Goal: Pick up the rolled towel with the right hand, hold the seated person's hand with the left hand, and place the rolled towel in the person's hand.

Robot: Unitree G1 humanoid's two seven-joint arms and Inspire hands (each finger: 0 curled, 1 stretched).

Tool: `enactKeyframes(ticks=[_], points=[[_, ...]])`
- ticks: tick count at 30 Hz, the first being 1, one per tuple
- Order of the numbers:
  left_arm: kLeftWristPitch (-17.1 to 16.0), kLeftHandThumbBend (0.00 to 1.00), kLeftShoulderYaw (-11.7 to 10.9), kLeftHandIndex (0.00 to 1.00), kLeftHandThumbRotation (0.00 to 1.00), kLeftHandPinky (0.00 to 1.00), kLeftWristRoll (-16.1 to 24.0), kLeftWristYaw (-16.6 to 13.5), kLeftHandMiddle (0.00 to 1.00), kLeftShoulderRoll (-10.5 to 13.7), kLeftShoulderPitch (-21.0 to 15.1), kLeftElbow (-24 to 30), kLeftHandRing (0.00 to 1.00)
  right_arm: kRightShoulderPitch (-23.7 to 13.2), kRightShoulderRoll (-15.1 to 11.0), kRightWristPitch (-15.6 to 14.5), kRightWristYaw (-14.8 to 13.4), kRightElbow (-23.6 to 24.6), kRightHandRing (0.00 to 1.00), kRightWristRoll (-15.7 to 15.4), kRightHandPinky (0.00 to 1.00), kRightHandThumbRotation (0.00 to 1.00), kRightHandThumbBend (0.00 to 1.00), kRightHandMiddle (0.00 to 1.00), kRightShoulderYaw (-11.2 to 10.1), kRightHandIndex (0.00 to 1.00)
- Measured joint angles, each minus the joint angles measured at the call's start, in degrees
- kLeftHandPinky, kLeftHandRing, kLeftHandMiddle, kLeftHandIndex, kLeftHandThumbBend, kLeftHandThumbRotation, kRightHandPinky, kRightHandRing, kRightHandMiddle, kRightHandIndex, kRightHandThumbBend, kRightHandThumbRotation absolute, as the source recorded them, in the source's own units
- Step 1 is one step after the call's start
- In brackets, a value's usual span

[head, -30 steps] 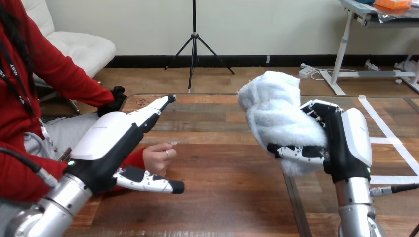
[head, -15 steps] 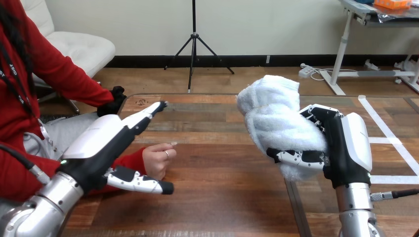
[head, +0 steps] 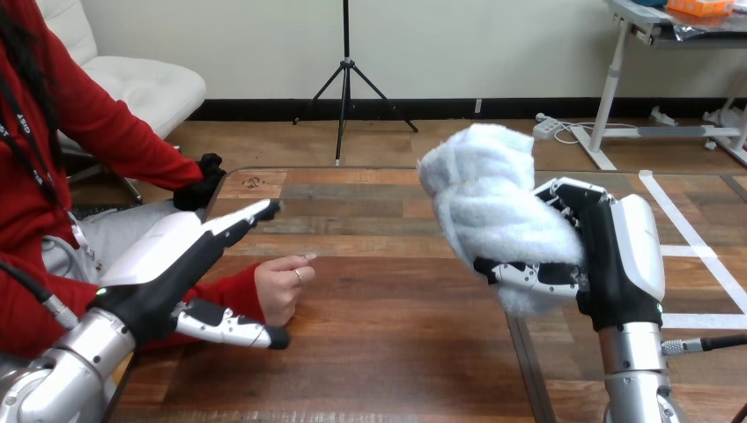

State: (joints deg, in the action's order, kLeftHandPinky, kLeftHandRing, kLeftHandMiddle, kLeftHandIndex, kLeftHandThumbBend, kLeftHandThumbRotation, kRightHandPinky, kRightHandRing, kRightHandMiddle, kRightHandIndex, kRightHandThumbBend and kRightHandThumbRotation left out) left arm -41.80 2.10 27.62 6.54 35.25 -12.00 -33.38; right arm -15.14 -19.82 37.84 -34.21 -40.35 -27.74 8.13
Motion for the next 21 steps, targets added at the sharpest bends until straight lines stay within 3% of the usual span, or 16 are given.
enactKeyframes(ticks=[21], points=[[-1.7,1.00,5.1,0.84,0.36,0.75,9.2,-11.4,0.80,1.4,-5.4,-13.1,0.78,2.1,0.0,-0.1,1.3,4.6,0.08,0.8,0.05,0.00,0.62,0.12,-0.2,0.12]])
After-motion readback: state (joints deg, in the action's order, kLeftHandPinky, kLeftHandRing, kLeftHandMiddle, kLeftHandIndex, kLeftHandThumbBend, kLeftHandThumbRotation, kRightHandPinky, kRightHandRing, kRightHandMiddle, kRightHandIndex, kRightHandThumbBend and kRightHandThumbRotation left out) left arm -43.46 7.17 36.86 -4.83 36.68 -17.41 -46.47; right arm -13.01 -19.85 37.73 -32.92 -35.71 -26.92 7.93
